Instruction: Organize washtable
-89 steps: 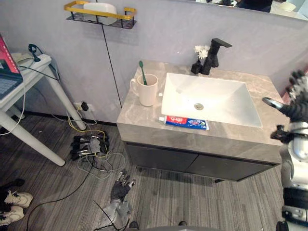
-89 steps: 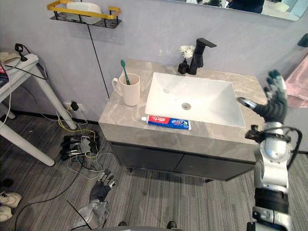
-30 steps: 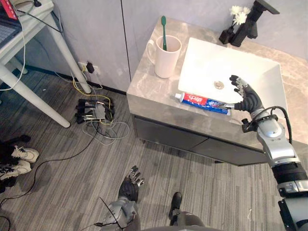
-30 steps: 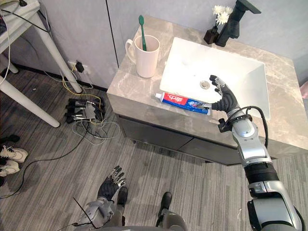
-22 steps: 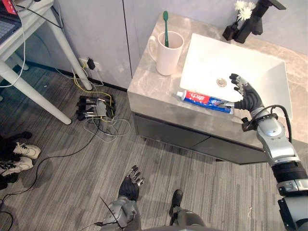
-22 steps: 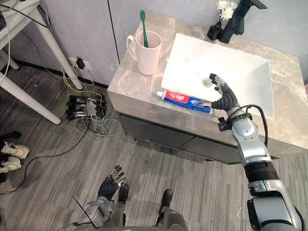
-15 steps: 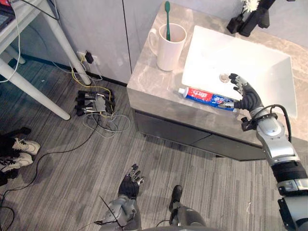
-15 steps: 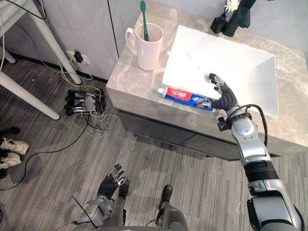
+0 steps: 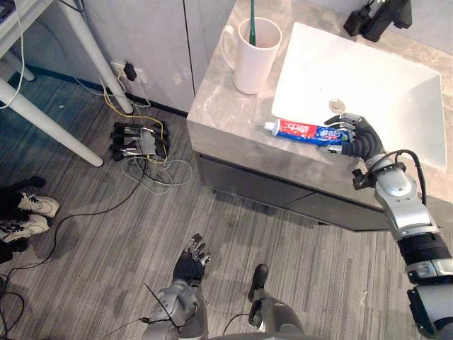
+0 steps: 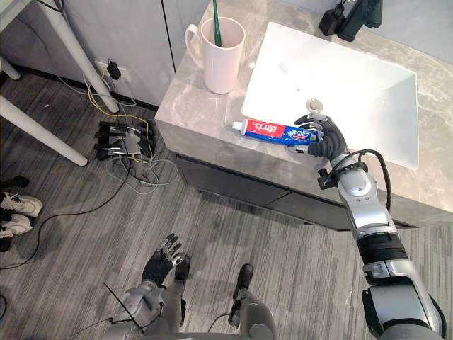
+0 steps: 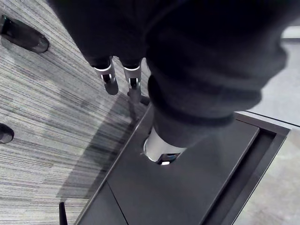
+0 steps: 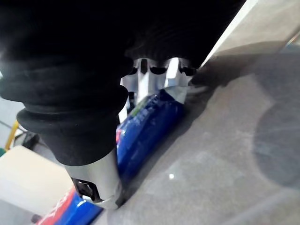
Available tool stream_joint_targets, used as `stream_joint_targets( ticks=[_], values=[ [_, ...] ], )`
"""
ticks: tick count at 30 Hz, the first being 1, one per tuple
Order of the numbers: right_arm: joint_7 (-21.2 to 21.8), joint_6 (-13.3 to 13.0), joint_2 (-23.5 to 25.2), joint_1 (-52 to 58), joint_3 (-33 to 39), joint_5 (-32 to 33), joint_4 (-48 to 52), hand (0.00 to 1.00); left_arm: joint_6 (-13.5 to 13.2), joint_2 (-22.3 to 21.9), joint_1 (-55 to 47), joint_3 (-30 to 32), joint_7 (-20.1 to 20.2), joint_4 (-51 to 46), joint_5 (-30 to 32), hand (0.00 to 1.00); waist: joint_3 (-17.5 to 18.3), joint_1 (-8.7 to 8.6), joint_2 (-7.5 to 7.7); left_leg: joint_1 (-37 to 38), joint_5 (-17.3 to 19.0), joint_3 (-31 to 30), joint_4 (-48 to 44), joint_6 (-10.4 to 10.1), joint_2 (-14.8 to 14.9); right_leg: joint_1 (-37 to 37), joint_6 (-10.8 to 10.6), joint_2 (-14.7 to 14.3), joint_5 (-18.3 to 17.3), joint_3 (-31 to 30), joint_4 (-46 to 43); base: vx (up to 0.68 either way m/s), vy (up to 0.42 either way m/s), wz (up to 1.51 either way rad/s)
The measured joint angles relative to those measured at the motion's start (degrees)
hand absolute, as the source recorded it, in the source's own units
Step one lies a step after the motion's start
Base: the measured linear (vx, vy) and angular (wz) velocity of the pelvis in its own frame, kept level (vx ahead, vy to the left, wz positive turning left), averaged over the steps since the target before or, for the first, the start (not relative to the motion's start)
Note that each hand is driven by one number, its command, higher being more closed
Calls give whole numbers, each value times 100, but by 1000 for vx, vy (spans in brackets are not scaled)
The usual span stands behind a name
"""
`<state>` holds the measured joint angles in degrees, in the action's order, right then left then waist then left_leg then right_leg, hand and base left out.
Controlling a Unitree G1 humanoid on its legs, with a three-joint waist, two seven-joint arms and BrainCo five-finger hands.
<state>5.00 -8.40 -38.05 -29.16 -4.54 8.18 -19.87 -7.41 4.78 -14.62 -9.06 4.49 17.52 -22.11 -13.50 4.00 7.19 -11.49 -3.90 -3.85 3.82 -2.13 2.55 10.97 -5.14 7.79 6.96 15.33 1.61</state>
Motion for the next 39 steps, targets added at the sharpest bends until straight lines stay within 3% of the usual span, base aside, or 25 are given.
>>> stream_joint_targets(
  ticks=[11, 16, 22, 24, 27, 30, 35, 39],
  values=[
    [256, 31, -633, -226, -585, -4, -1, 100, -2, 178, 10, 4, 10, -23, 0, 0, 0, 19, 2, 227, 25, 18, -68, 6, 21, -291, 1, -29, 0, -28, 70, 45, -4, 0],
    [659, 36, -777, -279, -806, -112, 226, 100, -2, 218, 25, 3, 30, -22, 0, 0, 5, 14, 0, 422, 55, 64, -67, 5, 36, -457, 2, -46, -1, -88, 77, -1, 1, -5],
    [639, 16, -784, -297, -568, -93, 642, 100, 11, 219, 215, 39, 35, -38, -29, 0, 86, 12, -44, 512, 45, 84, -58, -6, 27, -578, 7, -53, -9, -110, 184, -44, -5, -4],
    [633, 16, -781, -286, -476, -93, 794, 100, 35, 222, 221, 69, 35, -266, -97, 0, 267, -3, -89, 532, 32, 93, -24, -20, 26, -579, 34, -56, -44, -104, 188, -17, -8, -1],
    [562, 8, -617, -220, -237, -27, 1149, 100, 42, 261, 327, 72, 33, -824, -385, 0, 572, -9, -215, 584, -4, 86, 26, -69, 27, -617, 23, -61, -98, -67, 193, -4, -7, 1],
    [522, -13, -129, 93, -44, 153, 1644, 100, 36, 352, 733, 68, 29, -1302, -755, 0, 814, -29, -333, 735, -66, 30, 154, -108, 14, -740, 18, -68, -205, 54, 181, -19, -19, 9],
    [536, -10, 475, 394, -62, 281, 1940, 100, 38, 434, 1109, -75, 40, -1651, -1515, 0, 952, -38, -379, 790, -82, 25, 154, -108, -1, -787, 14, -48, -218, 62, 163, -3, -1, 1],
    [532, 37, 1002, 585, -145, 411, 1967, 100, 166, 636, 1445, -434, 50, -1650, -2640, 0, 1044, -148, -370, 804, -136, -27, 152, -76, -56, -839, 13, 8, -217, 125, 160, 1, 9, 8]
  ],
)
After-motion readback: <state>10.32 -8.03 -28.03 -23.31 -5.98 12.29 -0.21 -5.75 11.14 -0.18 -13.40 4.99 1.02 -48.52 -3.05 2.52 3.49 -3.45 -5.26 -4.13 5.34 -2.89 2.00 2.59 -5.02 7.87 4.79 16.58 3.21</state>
